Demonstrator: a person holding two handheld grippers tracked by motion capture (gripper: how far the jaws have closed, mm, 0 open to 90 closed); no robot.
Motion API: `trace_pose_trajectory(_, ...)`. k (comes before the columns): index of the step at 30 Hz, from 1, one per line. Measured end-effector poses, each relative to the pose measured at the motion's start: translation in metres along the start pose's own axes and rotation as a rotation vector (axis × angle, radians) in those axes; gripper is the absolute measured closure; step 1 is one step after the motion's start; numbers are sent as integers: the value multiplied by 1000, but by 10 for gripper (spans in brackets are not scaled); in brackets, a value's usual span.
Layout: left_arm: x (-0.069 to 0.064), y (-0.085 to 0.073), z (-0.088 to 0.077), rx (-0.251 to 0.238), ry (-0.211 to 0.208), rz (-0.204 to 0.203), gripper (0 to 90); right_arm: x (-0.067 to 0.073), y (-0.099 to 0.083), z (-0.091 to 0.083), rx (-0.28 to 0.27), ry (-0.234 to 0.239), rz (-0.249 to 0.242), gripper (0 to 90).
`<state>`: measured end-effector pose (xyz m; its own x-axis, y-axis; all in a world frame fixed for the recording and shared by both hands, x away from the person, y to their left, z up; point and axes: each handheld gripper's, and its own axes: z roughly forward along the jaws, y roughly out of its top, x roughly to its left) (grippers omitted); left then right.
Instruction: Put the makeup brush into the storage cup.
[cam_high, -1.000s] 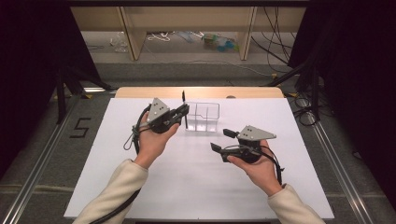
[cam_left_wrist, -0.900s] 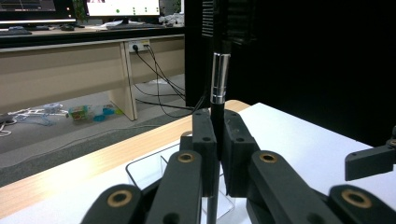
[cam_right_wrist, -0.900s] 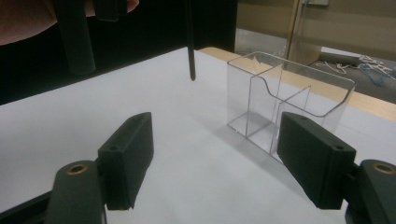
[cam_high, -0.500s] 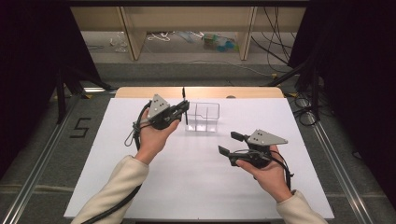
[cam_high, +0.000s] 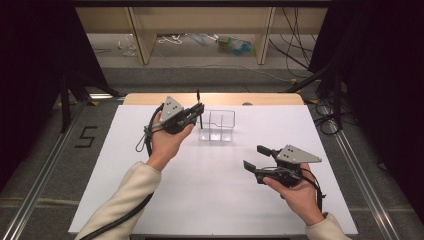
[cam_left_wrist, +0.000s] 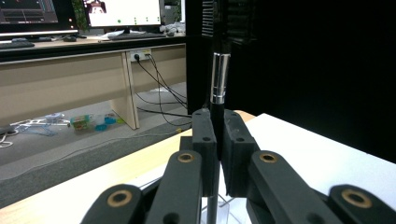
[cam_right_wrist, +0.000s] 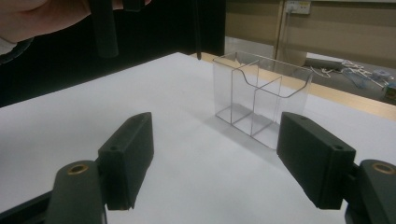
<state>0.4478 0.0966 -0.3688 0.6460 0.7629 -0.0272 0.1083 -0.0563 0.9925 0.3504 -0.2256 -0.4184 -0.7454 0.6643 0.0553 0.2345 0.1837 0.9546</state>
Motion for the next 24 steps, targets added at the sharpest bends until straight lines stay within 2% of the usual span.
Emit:
trace_pose_trajectory(1, 0, 0, 1, -2, -1, -1, 852, 0, -1, 0, -21, 1, -8, 285)
trace_pose_trajectory(2, 0, 1, 1, 0, 1, 0, 852, 1, -2, -2, 2, 12, 22, 285)
trace_pose_trajectory(4, 1, 1, 3, 0, 1, -1, 852, 0, -3, -4, -3, -5, -2, 284)
trace_pose_trajectory(5, 1, 1, 3, -1, 1, -2, 852, 1, -4, -5, 2, 2, 14, 284)
trace_pose_trajectory(6, 1, 1, 4, -2, 1, -1, 852, 0, -4, -6, -8, -4, -2, 283)
trace_pose_trajectory(7, 1, 1, 4, -2, 2, -1, 852, 0, -4, -6, -4, -8, -3, 283)
trace_pose_trajectory(8, 2, 1, 5, 1, 3, -1, 852, 1, -4, -8, 12, -4, 16, 283)
trace_pose_trajectory(9, 2, 1, 5, 0, 4, -2, 852, 1, -4, -8, -3, -9, 1, 282)
trace_pose_trajectory(11, 2, 1, 6, -2, 6, 0, 852, 3, -5, -8, -8, 3, 27, 282)
trace_pose_trajectory(14, 3, 2, 7, -4, 7, 7, 852, 2, -6, -9, -1, -5, 18, 282)
trace_pose_trajectory(16, 3, 2, 7, -7, 8, 9, 852, 1, -6, -9, -31, -7, -2, 282)
trace_pose_trajectory(17, 4, 2, 7, -7, 8, 12, 852, 3, -6, -10, -18, 3, 25, 282)
trace_pose_trajectory(19, 4, 3, 8, -8, 9, 9, 852, 1, -6, -11, -13, -7, -3, 282)
trace_pose_trajectory(20, 5, 3, 8, -7, 8, 10, 852, 2, -6, -12, -3, 3, 19, 282)
trace_pose_trajectory(24, 6, 3, 10, -11, 9, 8, 852, 1, -7, -13, -11, -17, -3, 282)
